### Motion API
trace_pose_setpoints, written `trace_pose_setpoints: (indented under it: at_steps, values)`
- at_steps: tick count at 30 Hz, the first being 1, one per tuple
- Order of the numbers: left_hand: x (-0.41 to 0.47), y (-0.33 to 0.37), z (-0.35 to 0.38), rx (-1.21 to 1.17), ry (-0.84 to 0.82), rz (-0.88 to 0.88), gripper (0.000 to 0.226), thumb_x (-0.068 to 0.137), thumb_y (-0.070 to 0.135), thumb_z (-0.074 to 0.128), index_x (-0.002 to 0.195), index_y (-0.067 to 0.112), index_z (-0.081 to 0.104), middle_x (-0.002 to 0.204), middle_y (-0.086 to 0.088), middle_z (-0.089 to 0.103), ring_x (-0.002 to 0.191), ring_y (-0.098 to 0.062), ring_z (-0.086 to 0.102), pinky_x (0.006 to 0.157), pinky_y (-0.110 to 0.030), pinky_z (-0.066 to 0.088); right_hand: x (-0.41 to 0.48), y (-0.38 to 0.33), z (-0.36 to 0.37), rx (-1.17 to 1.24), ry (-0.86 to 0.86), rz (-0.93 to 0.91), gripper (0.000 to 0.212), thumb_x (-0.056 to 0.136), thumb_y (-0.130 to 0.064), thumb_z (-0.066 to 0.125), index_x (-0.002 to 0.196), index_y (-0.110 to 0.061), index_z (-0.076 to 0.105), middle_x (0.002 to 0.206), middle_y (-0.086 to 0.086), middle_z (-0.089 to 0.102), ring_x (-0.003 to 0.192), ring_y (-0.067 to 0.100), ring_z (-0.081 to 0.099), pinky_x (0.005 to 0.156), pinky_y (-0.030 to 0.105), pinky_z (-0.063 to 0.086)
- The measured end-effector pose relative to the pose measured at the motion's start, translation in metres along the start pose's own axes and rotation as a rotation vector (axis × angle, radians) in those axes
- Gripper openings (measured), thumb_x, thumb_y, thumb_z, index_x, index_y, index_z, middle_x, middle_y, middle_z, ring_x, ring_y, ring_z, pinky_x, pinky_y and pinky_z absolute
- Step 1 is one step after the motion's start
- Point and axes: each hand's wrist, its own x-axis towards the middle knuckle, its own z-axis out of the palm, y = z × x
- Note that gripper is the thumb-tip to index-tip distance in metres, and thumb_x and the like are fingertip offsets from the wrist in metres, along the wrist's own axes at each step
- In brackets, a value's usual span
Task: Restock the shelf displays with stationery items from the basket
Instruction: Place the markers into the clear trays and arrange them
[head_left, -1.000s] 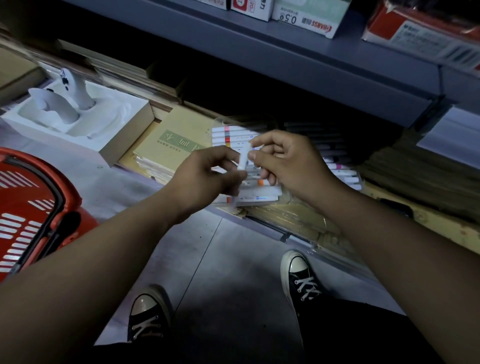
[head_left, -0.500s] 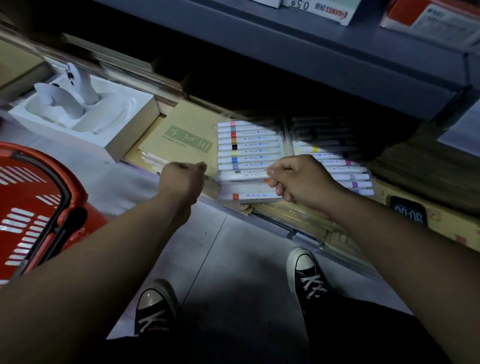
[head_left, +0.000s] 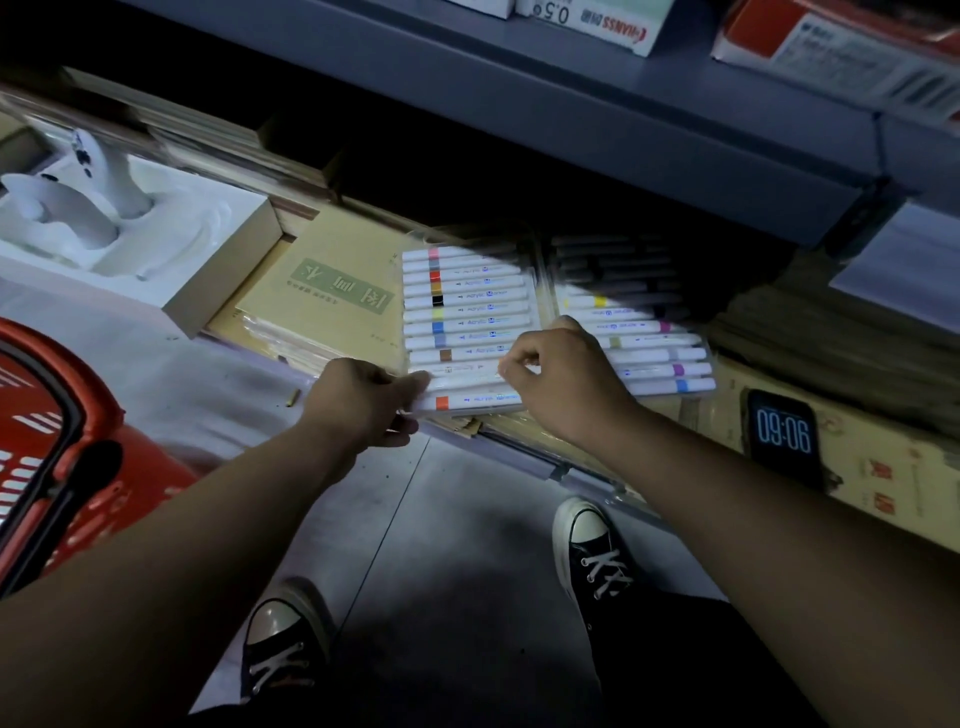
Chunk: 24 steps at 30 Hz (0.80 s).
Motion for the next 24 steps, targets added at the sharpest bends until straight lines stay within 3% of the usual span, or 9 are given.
trace_pose_setpoints:
  at_steps: [2, 6, 11, 15, 17, 20, 24]
  values:
    - [0.002, -0.001, 0.001, 0.035, 0.024, 0.036, 0.032, 0.092, 0.022, 0.076, 0.093, -0.009, 0.071, 0.092, -0.029, 0.072, 0.067, -0.029, 0.070, 0.066, -0.039, 0.064, 0.001, 0.004, 0.001, 0.002, 0.051, 0.027, 0.011, 0.093, -0.021, 0.070, 0.088, -0.012, 0.067, 0.102, 0.003, 0.050, 0.098, 0.018, 0.058, 0.083, 0.026, 0.044]
    - [0.004, -0.001, 0.002, 0.104, 0.047, 0.060, 0.036, 0.091, 0.024, 0.076, 0.096, -0.012, 0.069, 0.093, -0.028, 0.073, 0.066, -0.029, 0.073, 0.064, -0.038, 0.064, 0.002, 0.008, 0.002, -0.057, 0.092, 0.090, 0.019, 0.090, -0.027, 0.073, 0.086, -0.013, 0.062, 0.101, 0.004, 0.049, 0.089, 0.023, 0.058, 0.083, 0.035, 0.051]
    - [0.003, 0.000, 0.004, 0.178, 0.071, 0.062, 0.034, 0.092, 0.023, 0.075, 0.099, -0.010, 0.068, 0.095, -0.027, 0.073, 0.065, -0.028, 0.073, 0.060, -0.032, 0.063, 0.000, 0.002, 0.001, -0.159, 0.068, 0.062, 0.022, 0.093, -0.029, 0.071, 0.094, -0.010, 0.060, 0.106, 0.008, 0.054, 0.095, 0.028, 0.059, 0.086, 0.044, 0.052]
    - [0.001, 0.005, 0.002, 0.178, 0.044, 0.054, 0.029, 0.092, 0.018, 0.075, 0.101, -0.010, 0.069, 0.096, -0.024, 0.073, 0.071, -0.031, 0.074, 0.064, -0.036, 0.064, 0.000, -0.004, -0.005, -0.216, 0.080, 0.080, 0.018, 0.091, -0.023, 0.072, 0.093, -0.009, 0.062, 0.098, 0.009, 0.064, 0.090, 0.029, 0.062, 0.080, 0.042, 0.056]
    - [0.002, 0.007, 0.000, 0.184, 0.033, 0.052, 0.024, 0.093, 0.015, 0.074, 0.101, -0.008, 0.070, 0.096, -0.023, 0.073, 0.078, -0.035, 0.076, 0.067, -0.039, 0.065, 0.002, -0.002, -0.006, -0.188, 0.101, 0.124, 0.005, 0.089, -0.013, 0.071, 0.088, -0.012, 0.066, 0.095, 0.007, 0.067, 0.087, 0.025, 0.065, 0.075, 0.037, 0.058]
    - [0.004, 0.007, -0.002, 0.246, 0.024, 0.070, 0.021, 0.094, 0.017, 0.072, 0.099, -0.004, 0.071, 0.090, -0.019, 0.075, 0.078, -0.033, 0.076, 0.068, -0.040, 0.065, 0.001, -0.001, -0.005, -0.083, 0.143, 0.222, 0.019, 0.085, -0.002, 0.061, 0.080, -0.019, 0.069, 0.093, 0.004, 0.069, 0.083, 0.022, 0.068, 0.067, 0.028, 0.056]
    - [0.004, 0.003, 0.000, 0.520, 0.074, 0.171, 0.029, 0.094, 0.029, 0.070, 0.088, 0.000, 0.071, 0.077, -0.013, 0.075, 0.077, -0.029, 0.073, 0.070, -0.037, 0.059, -0.001, -0.006, -0.005, 0.105, 0.163, 0.318, 0.027, 0.084, 0.001, 0.056, 0.076, -0.022, 0.068, 0.081, 0.006, 0.072, 0.069, 0.023, 0.074, 0.062, 0.035, 0.061]
